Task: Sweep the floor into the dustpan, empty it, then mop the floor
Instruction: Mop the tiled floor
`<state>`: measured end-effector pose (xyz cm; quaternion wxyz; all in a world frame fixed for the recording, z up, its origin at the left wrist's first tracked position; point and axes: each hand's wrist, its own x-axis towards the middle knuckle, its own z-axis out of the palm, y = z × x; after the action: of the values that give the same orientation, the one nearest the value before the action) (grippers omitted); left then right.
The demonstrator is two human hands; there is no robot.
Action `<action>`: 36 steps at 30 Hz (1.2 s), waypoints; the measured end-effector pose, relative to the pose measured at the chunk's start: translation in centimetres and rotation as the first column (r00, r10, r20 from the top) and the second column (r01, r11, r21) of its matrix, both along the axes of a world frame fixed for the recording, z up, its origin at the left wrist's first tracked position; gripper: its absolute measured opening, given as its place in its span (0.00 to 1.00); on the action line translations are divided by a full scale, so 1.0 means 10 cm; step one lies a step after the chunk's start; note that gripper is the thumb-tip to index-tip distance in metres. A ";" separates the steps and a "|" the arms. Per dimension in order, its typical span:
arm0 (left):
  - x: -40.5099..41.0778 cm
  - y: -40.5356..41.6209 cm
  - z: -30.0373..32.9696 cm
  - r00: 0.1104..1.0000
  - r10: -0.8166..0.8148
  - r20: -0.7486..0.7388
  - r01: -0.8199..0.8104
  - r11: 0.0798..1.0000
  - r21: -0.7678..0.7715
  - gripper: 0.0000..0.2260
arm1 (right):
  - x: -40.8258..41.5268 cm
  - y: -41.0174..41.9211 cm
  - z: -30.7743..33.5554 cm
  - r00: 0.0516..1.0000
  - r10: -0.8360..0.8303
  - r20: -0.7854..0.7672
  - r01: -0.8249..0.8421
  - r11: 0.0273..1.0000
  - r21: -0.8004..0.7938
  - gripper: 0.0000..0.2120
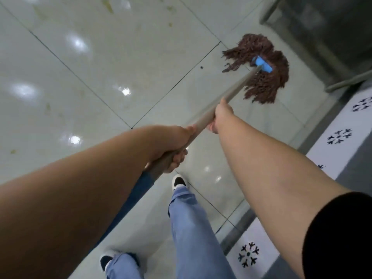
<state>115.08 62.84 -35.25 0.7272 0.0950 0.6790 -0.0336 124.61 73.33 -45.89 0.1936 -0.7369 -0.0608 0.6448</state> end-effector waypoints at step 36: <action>-3.39 -5.21 0.67 0.978 0.095 -0.185 -0.140 0.960 -0.244 0.30 | -3.54 -5.18 0.56 0.929 0.119 -0.350 -0.200 0.958 -0.207 0.17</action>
<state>81.14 10.75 -28.57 0.6729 -0.0434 0.7335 -0.0855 89.21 21.58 -40.32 0.0576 -0.6273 -0.0093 0.7766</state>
